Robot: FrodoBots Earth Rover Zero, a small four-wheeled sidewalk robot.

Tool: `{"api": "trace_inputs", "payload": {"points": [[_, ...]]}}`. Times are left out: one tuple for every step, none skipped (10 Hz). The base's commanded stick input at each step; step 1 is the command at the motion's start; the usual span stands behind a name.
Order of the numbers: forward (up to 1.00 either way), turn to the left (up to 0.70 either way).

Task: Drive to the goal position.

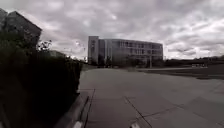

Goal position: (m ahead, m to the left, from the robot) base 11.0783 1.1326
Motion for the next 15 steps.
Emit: {"api": "trace_inputs", "payload": {"points": [[0.7, 0.0], [0.7, 0.0], [0.7, 0.0], [0.7, 0.0], [0.7, 0.01], [0.7, 0.15], [0.7, 0.29], [0.7, 0.12], [0.7, 0.0], [0.7, 0.0], [0.7, 0.0], [0.7, 0.0], [0.7, 0.0], [0.7, 0.0], [0.7, 0.0]]}}
